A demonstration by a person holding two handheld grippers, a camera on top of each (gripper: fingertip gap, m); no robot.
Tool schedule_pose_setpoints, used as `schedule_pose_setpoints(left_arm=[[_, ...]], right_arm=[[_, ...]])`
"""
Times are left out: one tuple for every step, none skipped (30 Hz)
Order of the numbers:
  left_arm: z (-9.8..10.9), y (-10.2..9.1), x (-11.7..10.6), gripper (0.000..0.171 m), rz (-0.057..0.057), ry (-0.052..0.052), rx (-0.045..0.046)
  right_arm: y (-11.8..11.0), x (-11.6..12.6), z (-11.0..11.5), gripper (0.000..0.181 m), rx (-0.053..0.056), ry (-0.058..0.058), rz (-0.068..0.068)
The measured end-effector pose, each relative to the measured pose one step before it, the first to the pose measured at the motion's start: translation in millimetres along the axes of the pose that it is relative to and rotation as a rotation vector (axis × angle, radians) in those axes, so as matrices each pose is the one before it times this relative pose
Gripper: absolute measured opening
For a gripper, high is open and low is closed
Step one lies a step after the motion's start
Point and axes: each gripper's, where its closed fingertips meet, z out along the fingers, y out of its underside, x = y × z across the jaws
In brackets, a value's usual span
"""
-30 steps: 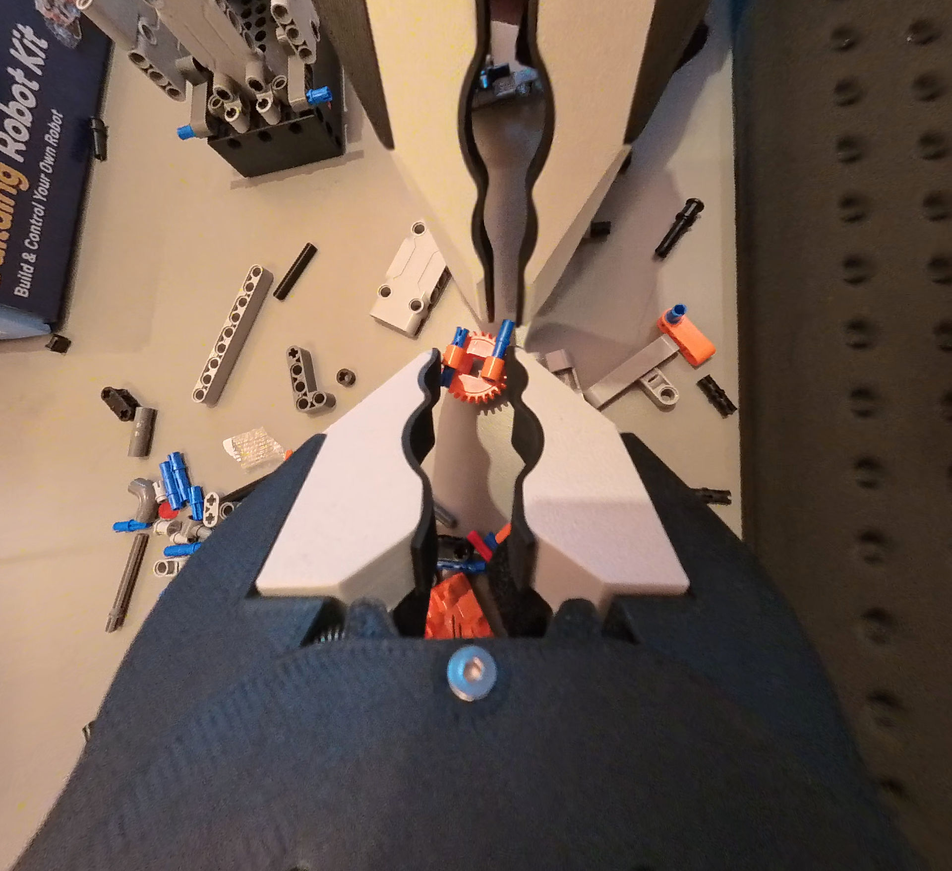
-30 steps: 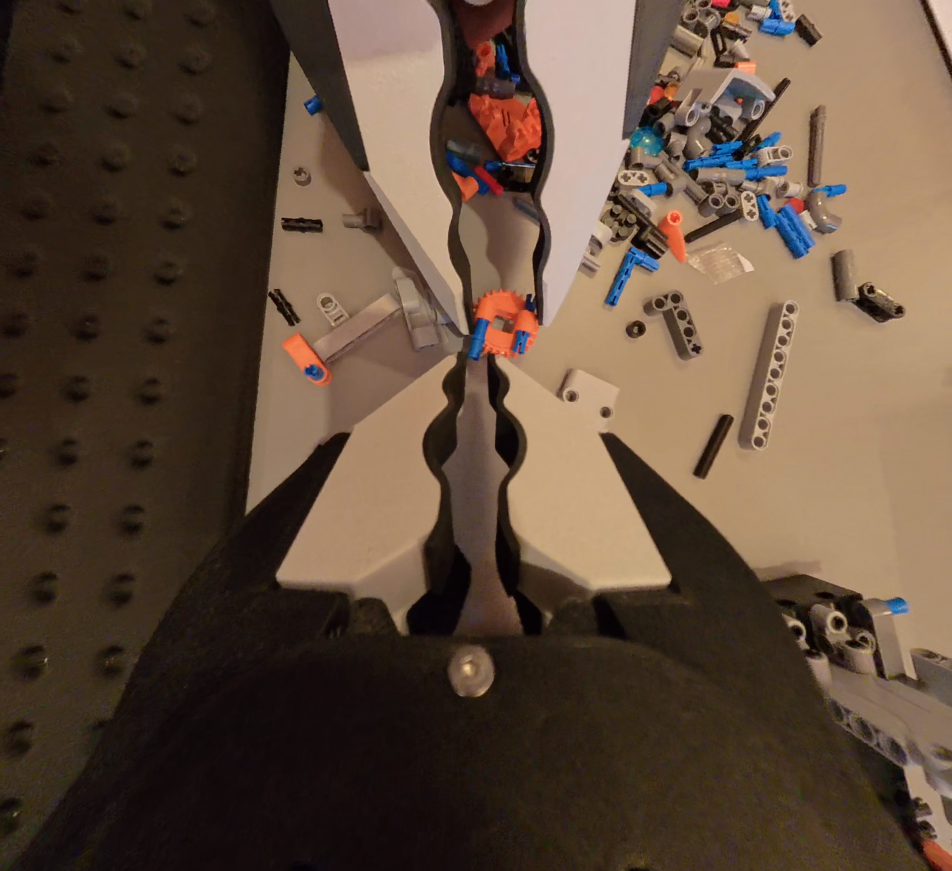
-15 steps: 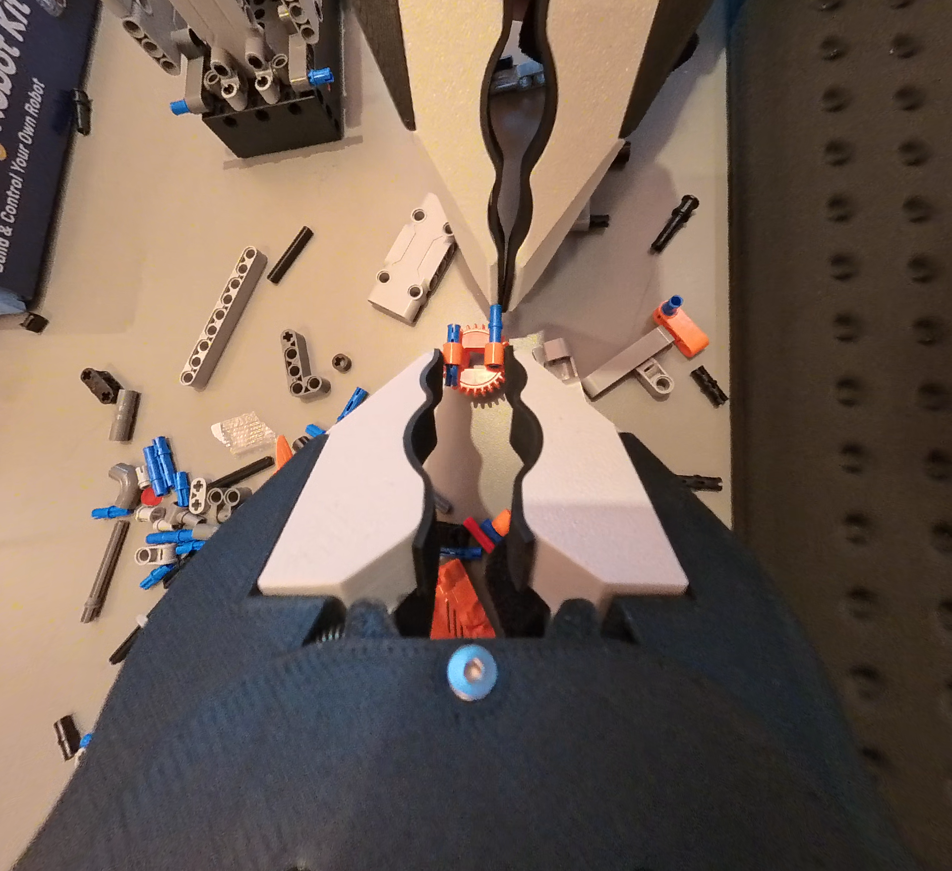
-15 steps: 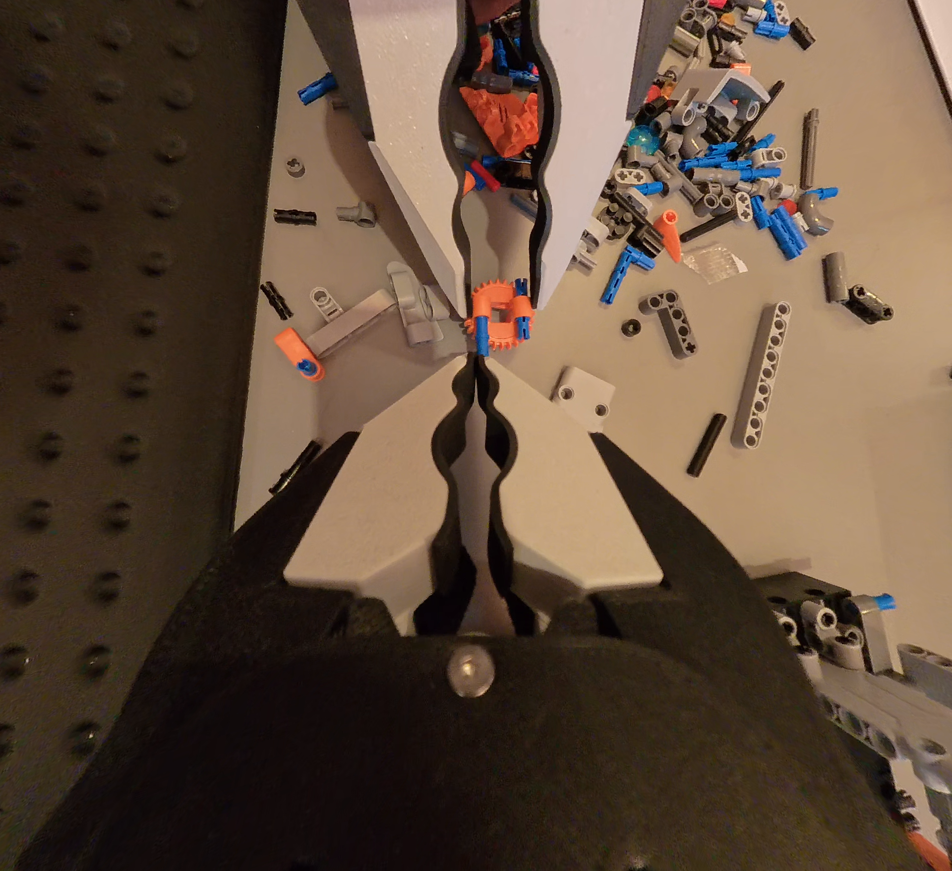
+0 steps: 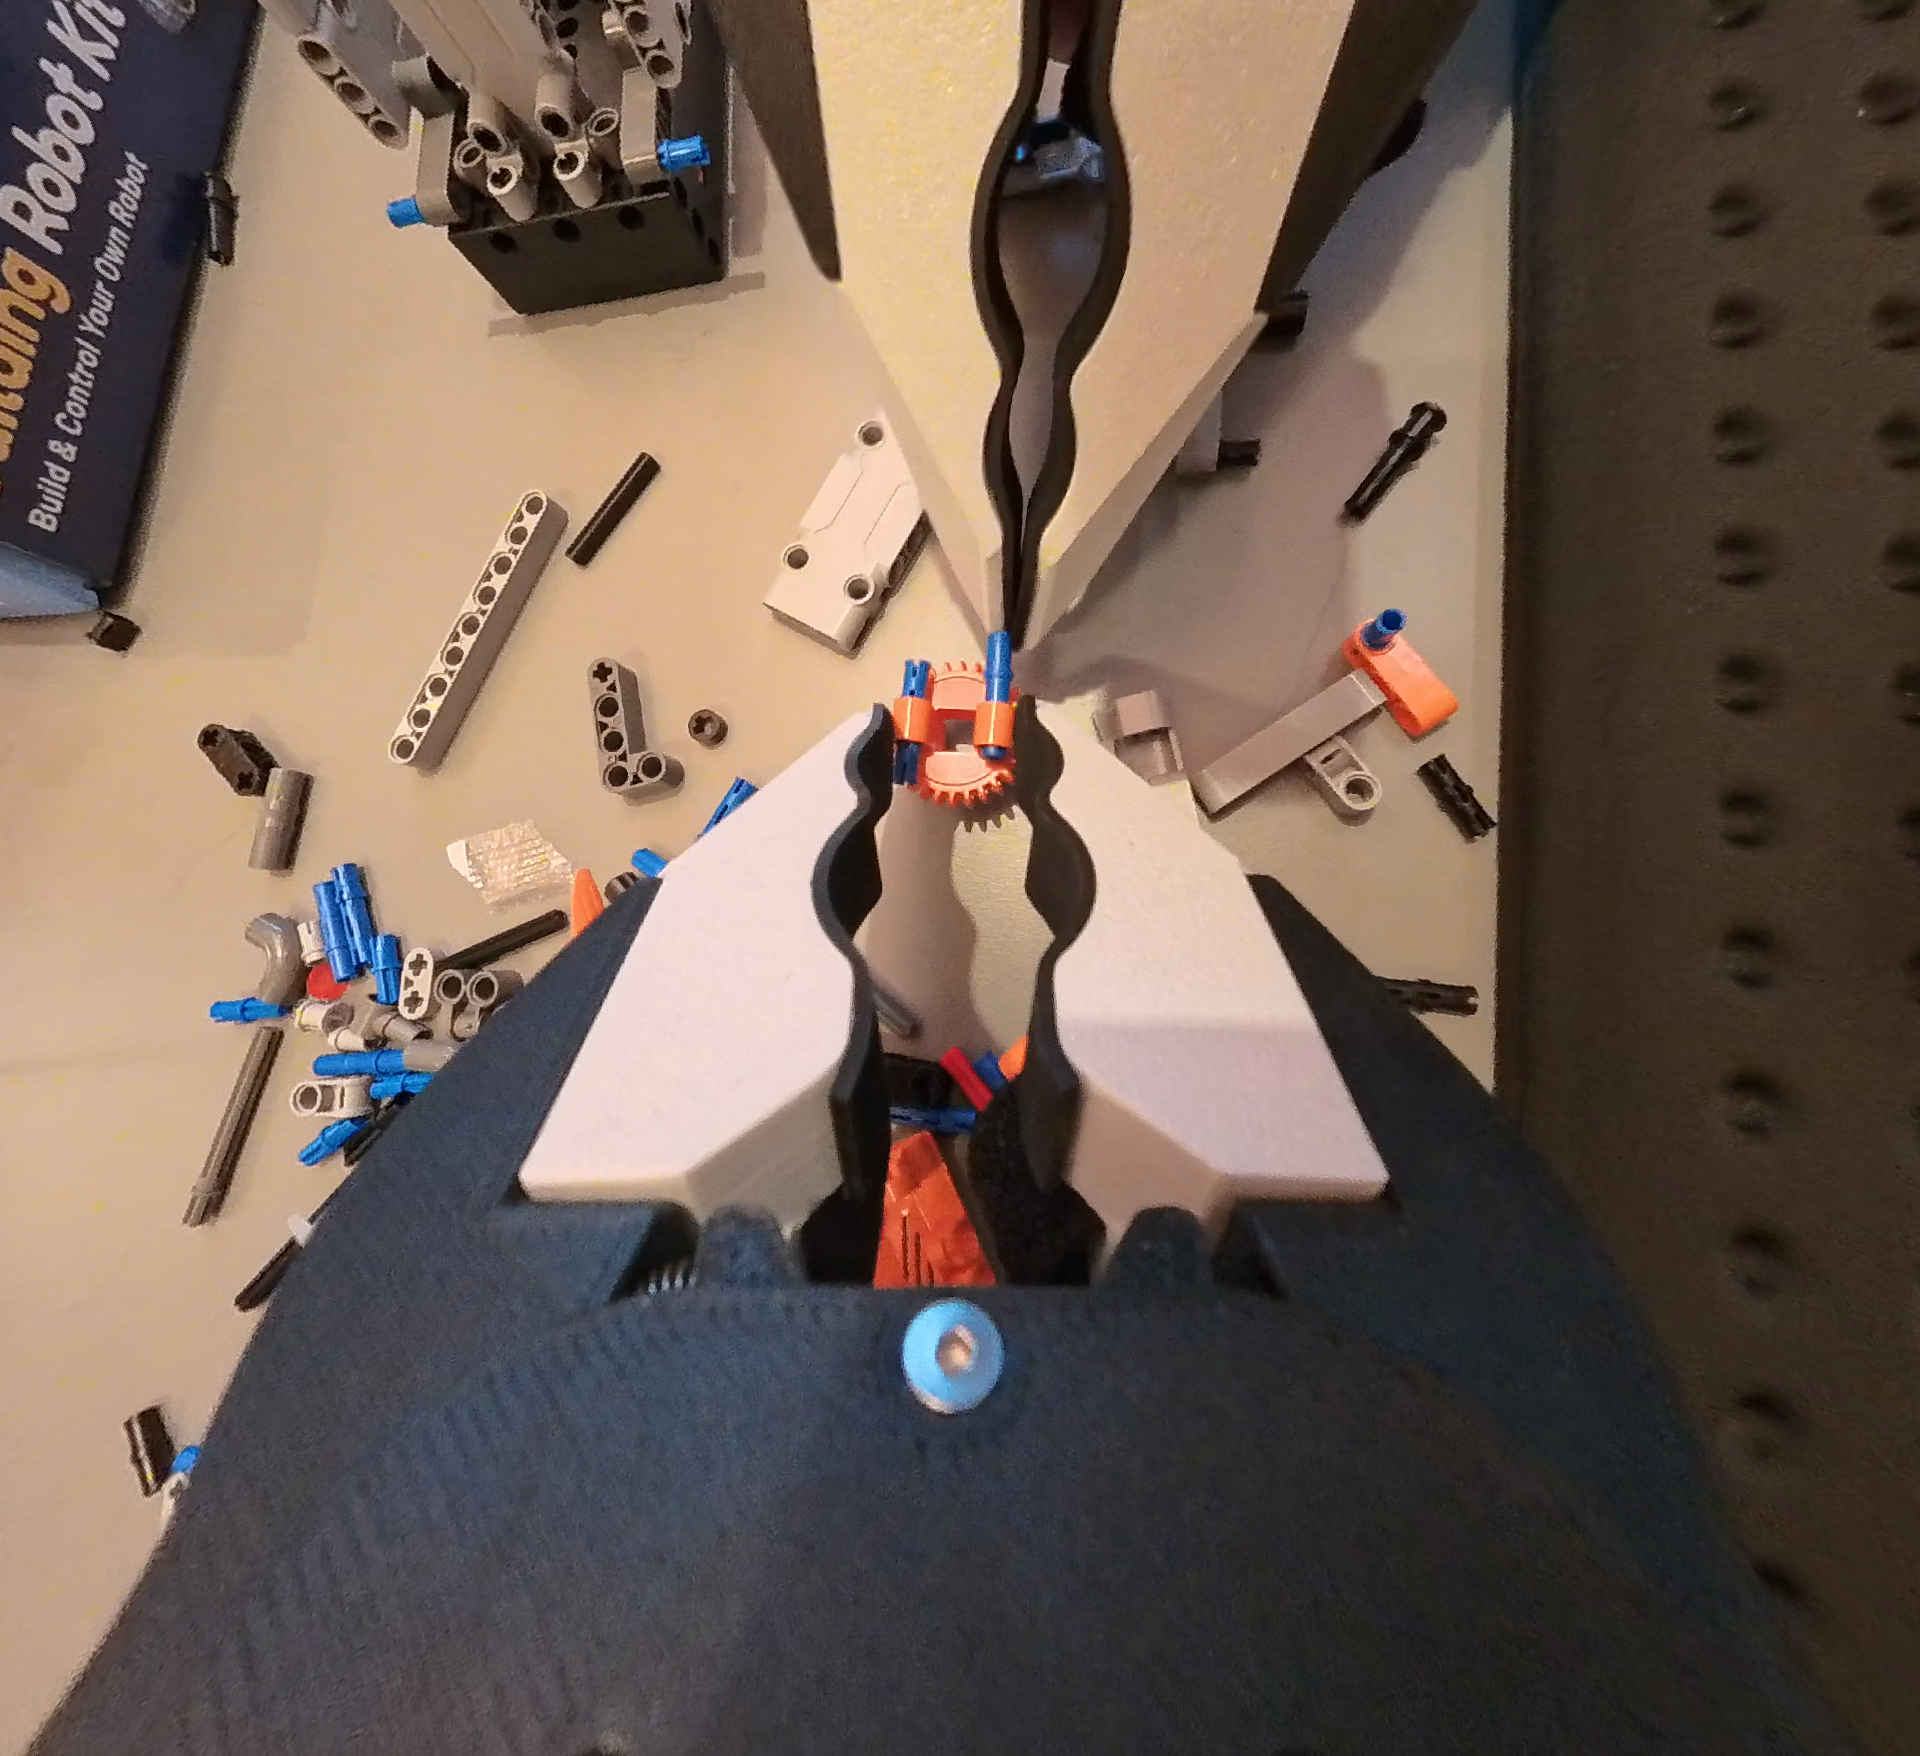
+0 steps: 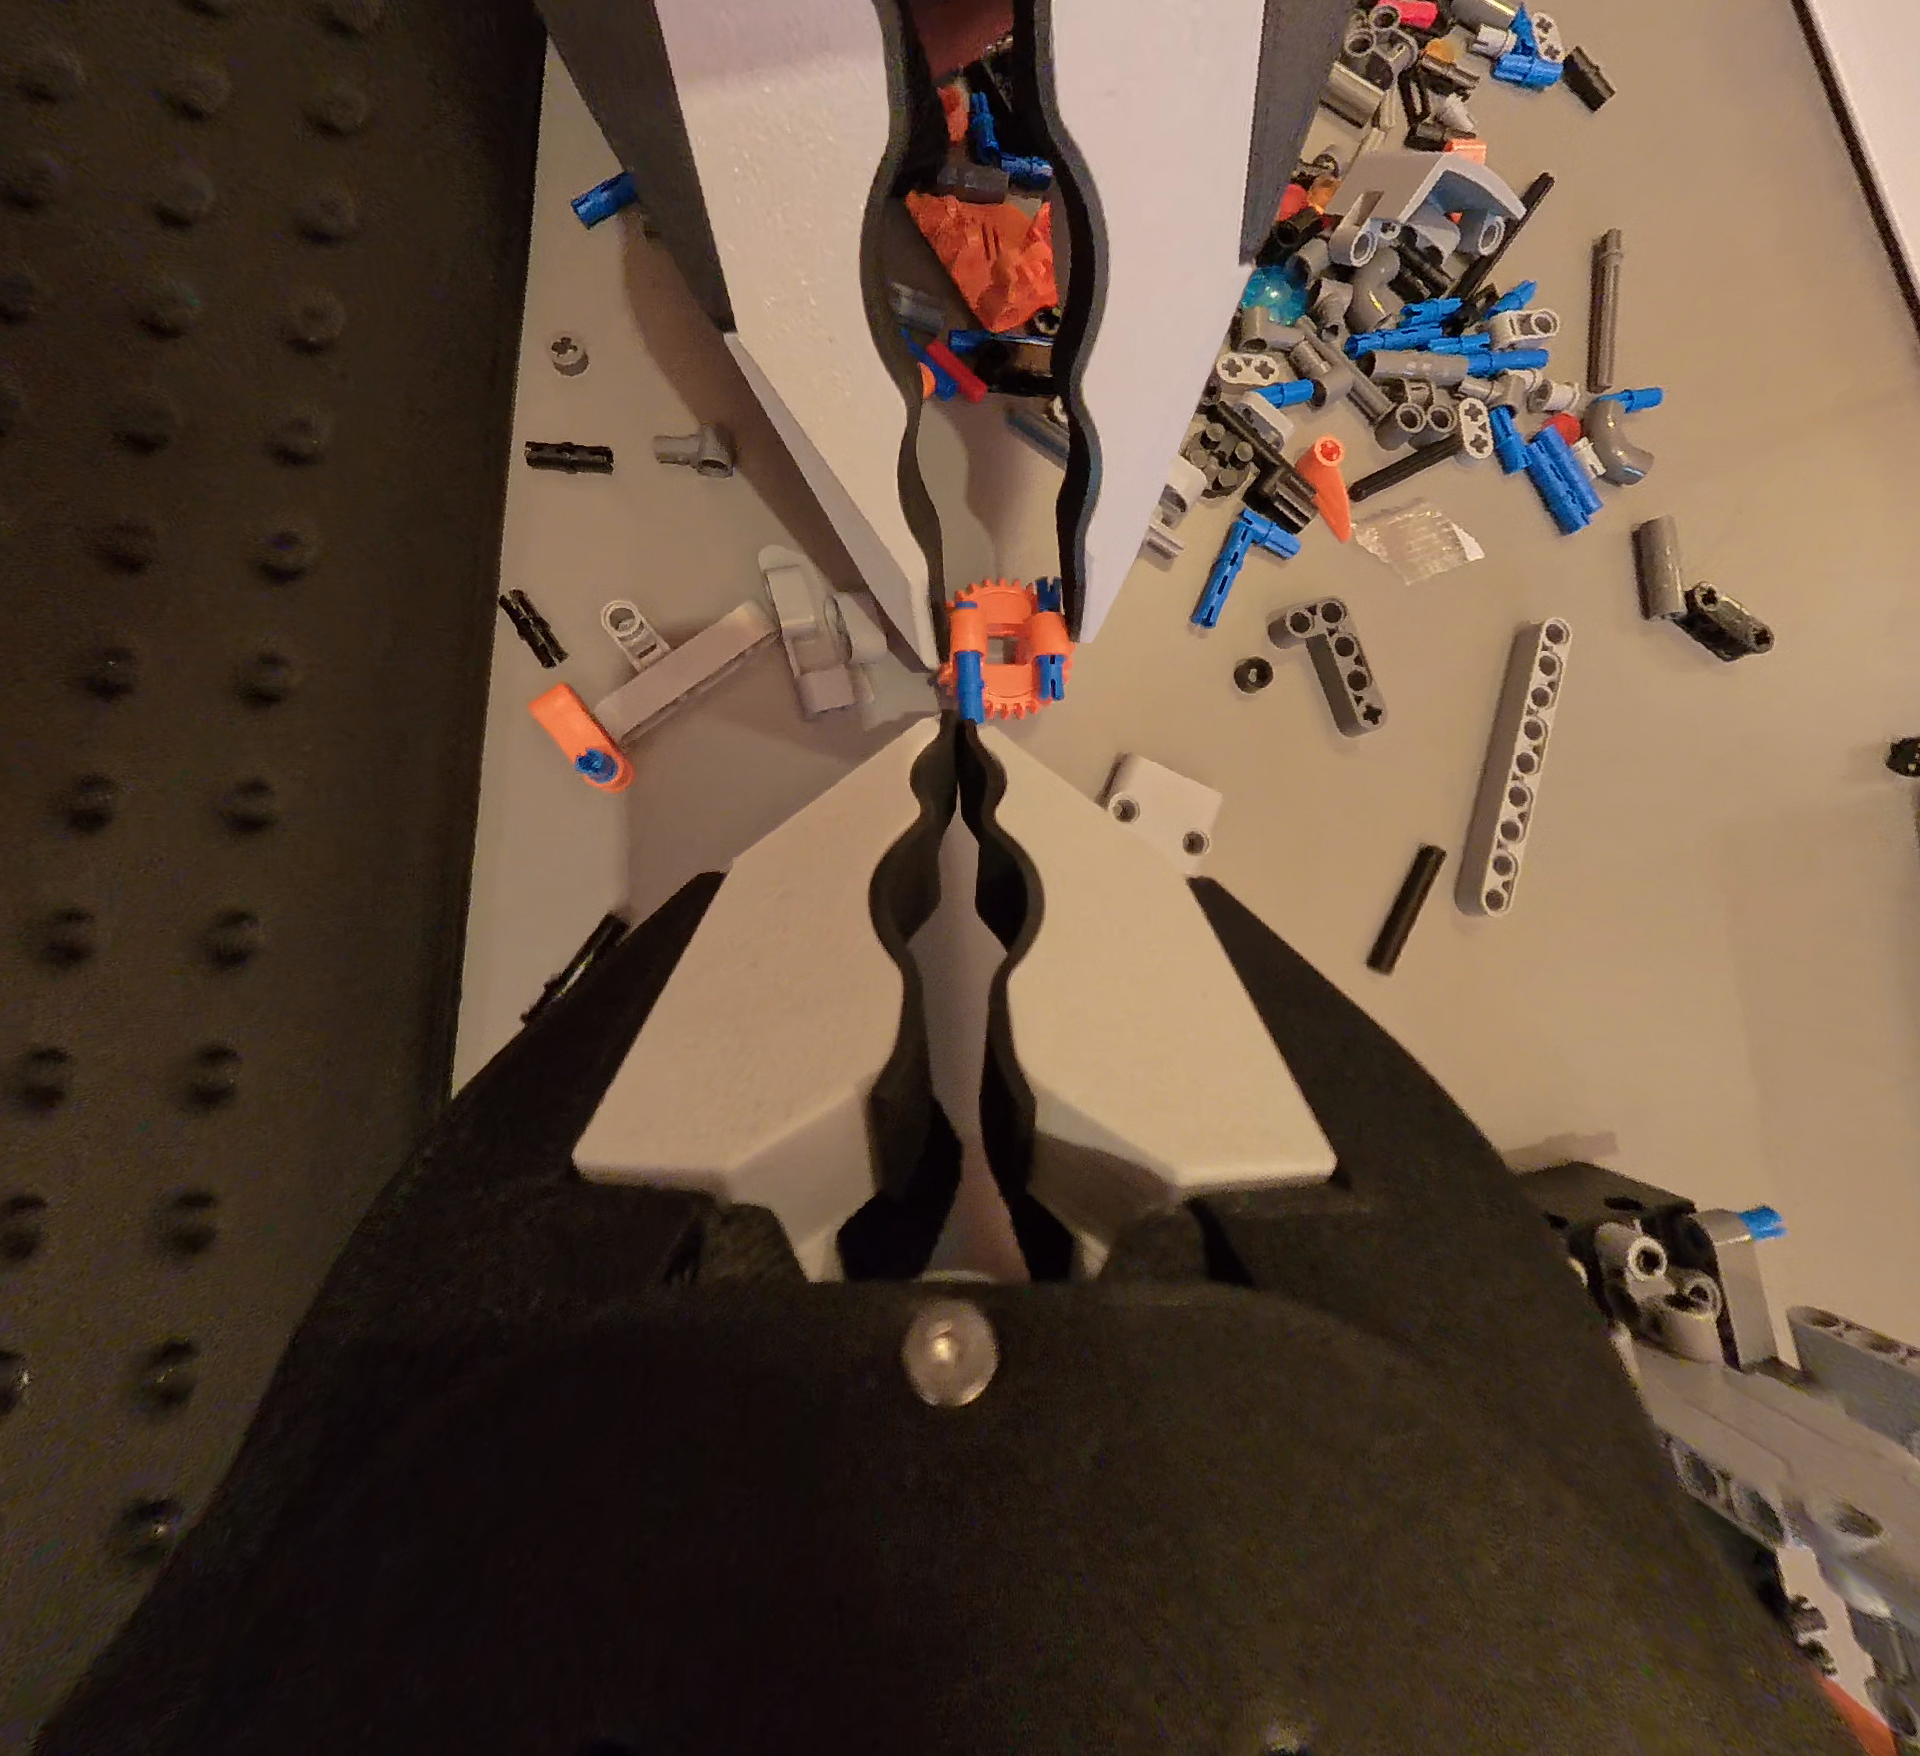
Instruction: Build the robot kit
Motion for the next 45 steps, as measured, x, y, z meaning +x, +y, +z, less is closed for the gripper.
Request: schedule_pose_setpoints(left_arm=[[0.85, -0.87, 0.81, 0.021, 0.0003, 0.0008, 0.00334], [1.24, -0.96, 0.43, 0.022, 0.0036, -0.0055, 0.00017], [-0.15, 0.18, -0.67, 0.021, 0.0137, -0.0089, -0.00705], [0.08, 0.49, -1.11, 0.021, 0.0015, -0.0087, -0.00309], [0.04, 0.24, -0.92, 0.021, -0.0061, -0.0014, 0.00115], [0.19, -0.12, -0.37, 0.022, -0.0026, -0.0004, 0.00095], [-0.01, -0.1, -0.12, 0.022, 0.0059, -0.0042, -0.00235], [0.14, -0.53, -0.09, 0.022, 0.0049, -0.0049, 0.00127], [0.24, -0.42, 0.1, 0.022, 0.0002, -0.0016, 0.00322], [-0.24, -0.11, 0.3, 0.022, -0.0011, 0.0038, 0.00026], [-0.94, -0.05, -1.16, 0.022, 0.0, -0.0027, 0.00157], [-2.07, -1.44, -1.4, 0.023, -0.0026, -0.0019, 0.01183], [-2.82, -3.29, -0.33, 0.027, -0.0106, 0.0096, 0.02161], [-2.66, -2.66, -0.3, 0.029, -0.0135, 0.0101, 0.01796], [-2.08, -0.86, -1.29, 0.031, -0.0078, 0.0015, 0.00769], [-1.36, 0.91, -1.3, 0.033, -0.0045, -0.0002, -0.00101], [-1.07, 1.2, -0.89, 0.034, -0.0017, -0.0019, -0.00397], [-1.42, 0.58, -1.2, 0.034, 0.0037, -0.0081, -0.00164], [-1.64, -0.21, -1.26, 0.033, 0.0024, -0.0074, 0.0014], [-1.43, -0.44, -1.03, 0.033, -0.0027, -0.0023, 0.00276], [-1.02, 0.65, -1.14, 0.034, -0.0067, 0.0003, -0.00135], [-0.78, 1.81, -1.77, 0.035, -0.0073, -0.0015, -0.00563], [-0.7, 1.62, -1.38, 0.035, -0.0063, 0.0009, -0.00269], [-0.41, 0.77, -0.25, 0.036, -0.0071, 0.0072, 0.0004], [0.11, 1.02, 0.6, 0.036, -0.0074, 0.0102, -0.00384], [0.56, 1.58, -0.25, 0.037, -0.0026, 0.0012, -0.00826], [0.73, 1.49, 0.23, 0.037, 0.0031, 0.0008, -0.00818], [0.56, 0.81, 1.27, 0.037, 0.003, 0.0057, -0.00541], [0.4, 0.25, 0.88, 0.037, 0.0012, 0.0036, -0.00253], [0.28, 0.38, 0.24, 0.037, -0.0004, 0.0015, -0.00346], [0.18, 0.53, 0.21, 0.036, -0.0027, 0.0041, -0.00253], [0.2, 0.12, 0.2, 0.036, -0.0045, 0.0049, 0.00174], [0.32, 0.08, 0.64, 0.035, -0.0042, 0.0063, 0.00178], [0.72, 0.43, 0.59, 0.035, -0.0036, 0.0052, -0.00141], [1.15, 0.64, 0.5, 0.035, -0.0013, 0.0035, -0.0033], [1.26, 1.06, 0.27, 0.035, 0.0003, 0.0016, -0.0052], [1.07, 0.78, 0.27, 0.034, 0.0001, 0.0026, -0.00442], [0.69, 0.61, 0.01, 0.034, -0.0017, 0.0008, -0.00203], [0.37, 0.33, -0.39, 0.032, -0.0035, 0.0003, -0.00035], [0.3, -0.08, 0.07, 0.031, -0.0046, 0.0055, 0.00331], [0.19, -0.18, 0.23, 0.03, -0.0058, 0.0074, 0.00429], [-0.01, 0.13, -0.44, 0.03, -0.0041, 0.0021, 0.00239], [-0.36, 0.31, -1.21, 0.03, -0.0035, -0.0034, 0.00075], [-0.78, -0.58, -0.88, 0.03, -0.0038, -0.0022, 0.005], [-0.9, -1.25, -0.64, 0.029, -0.0042, -0.001, 0.00788]], right_arm=[[-3.14, -2.17, 2.2, 0.0, 0.0077, -0.0077, -0.0076], [-1.62, -1.78, 1.76, 0.0, -0.0057, -0.0037, -0.0131], [0.25, 0.92, -0.07, 0.0, -0.0057, 0.0049, -0.0035], [0.22, 1.06, 0.26, 0.0, 0.0051, -0.0022, 0.0153], [0.09, 0.64, -0.01, 0.0, 0.0034, 0.0025, 0.0053], [0.32, 0.22, -0.17, 0.0, 0.0006, 0.0056, -0.0028], [0.25, -0.01, -0.22, 0.0, 0.0055, -0.0028, 0.0077], [0.61, 0.04, -1.0, 0.0, 0.0087, -0.0105, 0.0187], [1.07, 0.9, -2.38, 0.0, 0.0056, -0.0027, 0.0117], [0.63, 2.43, -3.88, 0.0, 0.0063, 0.0127, 0.0024], [-0.67, 2.29, -3.99, 0.0, 0.0159, 0.0088, 0.0097], [-0.38, 1.83, -3.03, 0.0, 0.014, 0.0031, 0.0153], [1.34, 2.1, -2.05, 0.002, 0.0011, 0.0075, 0.0093], [1.08, 2.61, -1.68, 0.003, 0.0007, 0.0123, 0.0058], [-0.27, 1.82, -1.52, 0.005, 0.0077, 0.0074, 0.0086], [-0.8, 1.14, -1.3, 0.008, 0.0075, 0.0037, 0.0083], [-0.26, 1.17, -1.08, 0.01, 0.0032, 0.0067, 0.0027], [-0.43, 1.57, -1.26, 0.011, 0.0033, 0.0104, -0.0009], [-0.81, 1.38, -1.08, 0.012, 0.0049, 0.0083, 0.0024], [-0.93, 1.23, -0.75, 0.014, 0.0066, 0.0059, 0.004], [-0.57, 1.34, -0.62, 0.016, 0.0056, 0.0064, 0.0045], [-0.26, 1.01, -0.1, 0.018, 0.0028, 0.0038, 0.0059], [0.0, 0.36, 0.65, 0.021, -0.001, -0.0001, 0.0051], [0.11, -0.55, 1.25, 0.022, -0.0037, -0.0028, 0.0017], [-0.03, -1.04, 1.44, 0.023, -0.0053, -0.0035, -0.0004], [-0.52, -1.29, 1.73, 0.023, -0.0055, -0.0017, -0.0023], [-1.03, -1.35, 1.8, 0.024, -0.0047, 0.0008, -0.0057], [-0.96, -1.49, 1.72, 0.025, -0.0068, -0.0002, -0.005], [-0.53, -1.18, 2.13, 0.025, -0.0097, -0.0009, -0.0021], [0.29, -0.64, 2.42, 0.026, -0.0132, 0.0007, -0.0001], [1.02, -0.45, 2.64, 0.028, -0.0167, -0.0006, 0.0011], [1.09, -0.09, 2.69, 0.029, -0.0166, 0.0004, 0.0035], [0.7, 0.11, 2.61, 0.031, -0.0164, 0.0003, 0.0066], [-0.09, 0.83, 2.13, 0.033, -0.0164, 0.0063, 0.0053], [-0.46, 1.09, 1.87, 0.033, -0.017, 0.011, -0.0014], [-0.4, 0.16, 2.2, 0.033, -0.0202, 0.0059, -0.0055], [-0.52, -0.53, 2.51, 0.031, -0.0165, 0.0016, -0.0068], [-0.16, -1.18, 2.49, 0.028, -0.0151, -0.0032, -0.0038], [-0.1, -0.71, 1.78, 0.024, -0.0118, -0.0012, -0.0028], [-1.28, -0.22, 0.51, 0.024, 0.0015, 0.002, -0.0052], [-0.57, -0.72, -0.03, 0.024, 0.0031, -0.0031, -0.0041], [-0.27, -0.46, -0.11, 0.023, 0.0081, -0.0033, -0.0017], [-0.01, 0.62, -0.32, 0.023, 0.0093, -0.0003, 0.0039], [0.45, 0.96, -0.62, 0.023, 0.0069, -0.0009, 0.0077], [0.09, 0.58, -1.02, 0.023, 0.0095, -0.0033, 0.0056]])
